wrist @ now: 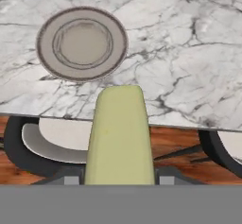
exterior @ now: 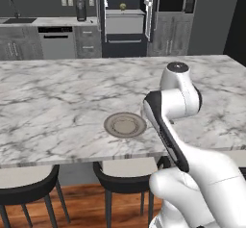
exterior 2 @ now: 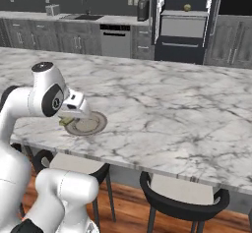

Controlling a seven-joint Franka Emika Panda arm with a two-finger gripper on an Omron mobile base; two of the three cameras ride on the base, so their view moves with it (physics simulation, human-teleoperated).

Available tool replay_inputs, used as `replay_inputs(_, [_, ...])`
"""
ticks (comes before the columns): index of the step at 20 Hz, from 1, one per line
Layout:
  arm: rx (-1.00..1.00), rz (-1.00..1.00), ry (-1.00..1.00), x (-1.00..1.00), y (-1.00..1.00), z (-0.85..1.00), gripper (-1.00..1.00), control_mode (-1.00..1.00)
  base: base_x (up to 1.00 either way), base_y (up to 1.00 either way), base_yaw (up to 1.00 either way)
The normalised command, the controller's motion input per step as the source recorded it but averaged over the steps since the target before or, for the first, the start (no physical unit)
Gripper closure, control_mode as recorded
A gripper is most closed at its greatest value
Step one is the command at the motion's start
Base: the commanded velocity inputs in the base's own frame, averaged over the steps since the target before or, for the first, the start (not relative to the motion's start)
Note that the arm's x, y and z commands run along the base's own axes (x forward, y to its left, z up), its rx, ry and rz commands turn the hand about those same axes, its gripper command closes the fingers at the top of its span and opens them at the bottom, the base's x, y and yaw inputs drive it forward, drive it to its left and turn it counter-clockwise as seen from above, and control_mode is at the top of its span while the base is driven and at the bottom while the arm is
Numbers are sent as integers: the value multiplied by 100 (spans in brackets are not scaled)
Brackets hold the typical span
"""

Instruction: Retrieve the butter from the fridge and place it on a plate on the dining table. Then retrieve the butter knife by the fridge and place it near the plate.

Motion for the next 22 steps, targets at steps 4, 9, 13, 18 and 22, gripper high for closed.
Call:
replay_inputs(4, [12,0,10,100,2,-4,100,-100,0,0,0])
replay_inputs(9, [5,1,0,87,30,-30,100,-100,0,0,0])
replay_inputs(13, [-7,-4,-3,96,58,-37,100,-100,0,0,0])
replay_inputs(18, [-5,-4,-1,61,9,-42,100,-100,0,0,0])
replay_inputs(22, [0,-2,0,35,0,-35,100,-100,0,0,0])
